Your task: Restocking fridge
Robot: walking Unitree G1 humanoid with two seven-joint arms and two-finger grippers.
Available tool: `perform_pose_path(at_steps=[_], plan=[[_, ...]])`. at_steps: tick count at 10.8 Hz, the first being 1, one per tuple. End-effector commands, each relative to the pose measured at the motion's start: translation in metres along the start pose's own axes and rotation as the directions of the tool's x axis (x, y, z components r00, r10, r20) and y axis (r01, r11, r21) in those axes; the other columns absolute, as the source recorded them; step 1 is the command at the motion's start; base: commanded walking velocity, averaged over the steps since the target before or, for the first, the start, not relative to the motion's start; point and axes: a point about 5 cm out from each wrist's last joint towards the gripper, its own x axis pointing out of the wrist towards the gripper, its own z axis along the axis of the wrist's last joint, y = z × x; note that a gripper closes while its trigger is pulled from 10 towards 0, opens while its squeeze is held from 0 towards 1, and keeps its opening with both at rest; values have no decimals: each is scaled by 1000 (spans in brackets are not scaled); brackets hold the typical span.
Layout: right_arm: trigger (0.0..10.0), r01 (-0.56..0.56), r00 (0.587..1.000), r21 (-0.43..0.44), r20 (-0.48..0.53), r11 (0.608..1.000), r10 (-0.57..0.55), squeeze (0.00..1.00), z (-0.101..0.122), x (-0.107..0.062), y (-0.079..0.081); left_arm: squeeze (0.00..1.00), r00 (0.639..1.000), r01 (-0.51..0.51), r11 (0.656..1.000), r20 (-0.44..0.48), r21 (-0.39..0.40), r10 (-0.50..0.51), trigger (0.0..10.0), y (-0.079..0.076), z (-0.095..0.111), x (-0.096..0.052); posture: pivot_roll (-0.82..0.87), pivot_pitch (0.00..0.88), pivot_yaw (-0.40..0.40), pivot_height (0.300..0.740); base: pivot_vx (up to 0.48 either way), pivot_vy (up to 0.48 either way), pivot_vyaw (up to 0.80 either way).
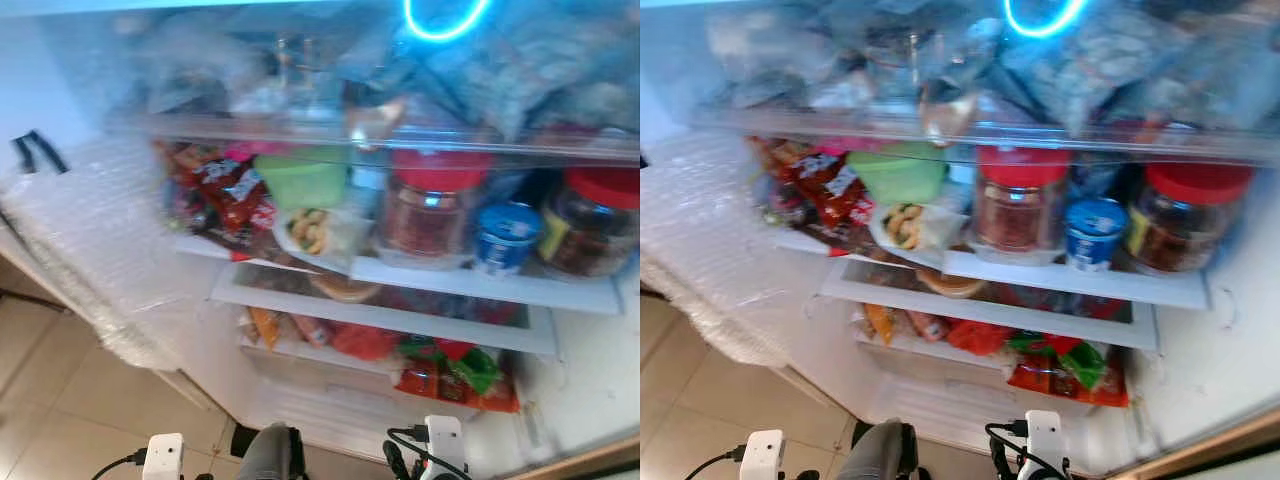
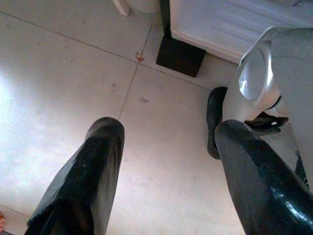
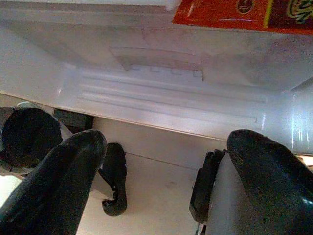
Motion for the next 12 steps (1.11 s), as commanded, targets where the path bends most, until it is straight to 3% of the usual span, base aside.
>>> perform_pose_path(at_steps=[1,12], plan=[[10000,1,993,48,-116,999,5,0,-31,-8,4,0,999,-16,1000,-28,-9,16,10000,6,-7,-2,65,107,114,633,0,431,0],[10000,1,994,58,-109,998,5,0,-30,-8,3,0,999,0,1000,-37,-20,0,10000,1,-9,-2,63,94,109,633,0,443,0]])
